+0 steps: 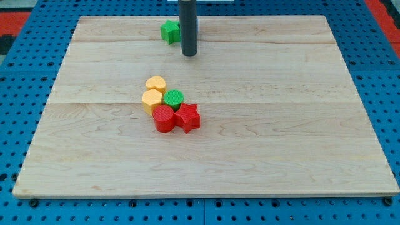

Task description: Place your hand to the left of the hexagon

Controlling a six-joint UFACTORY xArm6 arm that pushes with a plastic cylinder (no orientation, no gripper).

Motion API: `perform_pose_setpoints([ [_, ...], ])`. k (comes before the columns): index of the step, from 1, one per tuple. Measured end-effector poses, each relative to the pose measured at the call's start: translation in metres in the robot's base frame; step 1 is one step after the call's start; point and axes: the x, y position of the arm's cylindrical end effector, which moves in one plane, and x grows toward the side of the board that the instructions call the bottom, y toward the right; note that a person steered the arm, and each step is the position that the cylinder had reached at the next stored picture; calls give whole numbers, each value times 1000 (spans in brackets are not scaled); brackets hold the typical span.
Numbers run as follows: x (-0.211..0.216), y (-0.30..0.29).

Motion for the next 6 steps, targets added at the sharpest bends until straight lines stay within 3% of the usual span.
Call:
perform_pose_setpoints([
  [2, 21, -90],
  [4, 74, -83],
  [6, 193, -95],
])
